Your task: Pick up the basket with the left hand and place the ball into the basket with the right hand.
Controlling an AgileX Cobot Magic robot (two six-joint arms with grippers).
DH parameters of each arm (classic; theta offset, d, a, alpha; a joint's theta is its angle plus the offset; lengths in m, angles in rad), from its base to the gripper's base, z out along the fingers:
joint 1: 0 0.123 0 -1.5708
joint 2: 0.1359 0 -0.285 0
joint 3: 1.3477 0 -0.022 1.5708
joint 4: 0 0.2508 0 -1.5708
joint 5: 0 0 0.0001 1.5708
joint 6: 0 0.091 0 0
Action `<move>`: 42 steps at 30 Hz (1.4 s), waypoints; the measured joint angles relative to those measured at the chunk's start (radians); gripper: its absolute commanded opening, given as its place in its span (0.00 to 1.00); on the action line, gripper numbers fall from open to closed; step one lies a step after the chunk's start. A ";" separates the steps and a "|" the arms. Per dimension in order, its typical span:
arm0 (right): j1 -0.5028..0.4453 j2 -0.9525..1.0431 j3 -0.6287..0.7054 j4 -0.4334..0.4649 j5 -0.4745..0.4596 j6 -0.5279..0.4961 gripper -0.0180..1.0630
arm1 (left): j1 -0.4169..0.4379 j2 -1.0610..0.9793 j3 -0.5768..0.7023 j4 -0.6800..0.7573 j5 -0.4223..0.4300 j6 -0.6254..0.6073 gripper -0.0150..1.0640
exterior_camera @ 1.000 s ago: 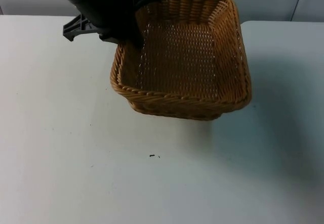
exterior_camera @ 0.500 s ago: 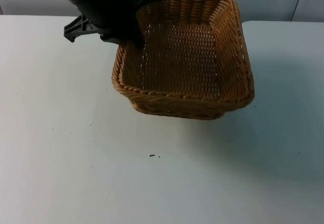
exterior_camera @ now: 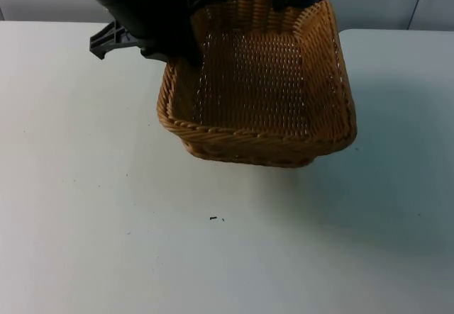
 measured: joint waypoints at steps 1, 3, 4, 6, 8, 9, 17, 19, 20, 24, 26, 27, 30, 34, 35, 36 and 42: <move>0.000 0.014 0.000 0.002 -0.004 0.000 0.01 | 0.000 0.000 0.000 -0.002 0.000 0.000 0.01; 0.000 0.028 0.000 0.002 -0.006 0.000 0.01 | 0.000 0.000 0.000 -0.002 0.000 0.000 0.01; 0.000 0.047 0.000 0.004 -0.012 0.000 0.01 | 0.000 0.000 0.000 -0.002 0.000 0.000 0.01; 0.000 0.074 0.000 0.004 -0.019 0.000 0.01 | 0.000 0.000 0.000 -0.002 0.000 0.000 0.01; 0.000 0.100 0.000 0.004 -0.023 0.000 0.01 | 0.000 0.000 0.000 -0.002 0.000 0.000 0.01; 0.000 0.100 0.000 0.004 -0.023 0.000 0.01 | 0.000 0.000 0.000 -0.002 0.000 0.000 0.01; 0.000 0.181 0.000 0.012 -0.072 0.000 0.01 | 0.000 0.000 0.000 -0.002 0.000 0.000 0.01; 0.000 0.190 0.000 0.012 -0.079 0.000 0.01 | 0.000 0.000 0.000 -0.002 0.000 0.000 0.01; 0.000 0.204 0.000 0.013 -0.084 0.000 0.01 | 0.000 0.000 0.000 -0.002 0.000 0.000 0.01; 0.000 0.225 0.000 0.017 -0.091 -0.008 0.01 | 0.000 0.000 0.000 -0.002 0.000 0.000 0.01; 0.000 0.241 0.000 0.035 -0.098 -0.025 0.01 | 0.000 0.000 0.000 -0.004 0.000 -0.002 0.01; 0.000 0.246 0.000 0.041 -0.100 -0.035 0.01 | 0.000 0.000 0.000 -0.004 0.000 -0.001 0.01; 0.000 0.254 0.000 0.053 -0.104 -0.044 0.01 | 0.000 0.000 0.000 -0.004 0.000 -0.001 0.01; 0.000 0.254 0.000 0.056 -0.104 -0.059 0.04 | 0.000 0.000 0.000 -0.004 0.000 -0.001 0.01; 0.000 0.254 0.000 0.058 -0.104 -0.060 0.08 | 0.000 0.000 0.000 -0.004 0.000 -0.001 0.01; 0.000 0.254 0.000 0.058 -0.104 -0.060 0.14 | 0.000 0.000 0.000 -0.004 0.000 -0.001 0.01; 0.000 0.254 0.000 0.060 -0.104 -0.063 0.57 | 0.002 0.000 0.000 -0.004 0.000 -0.001 0.01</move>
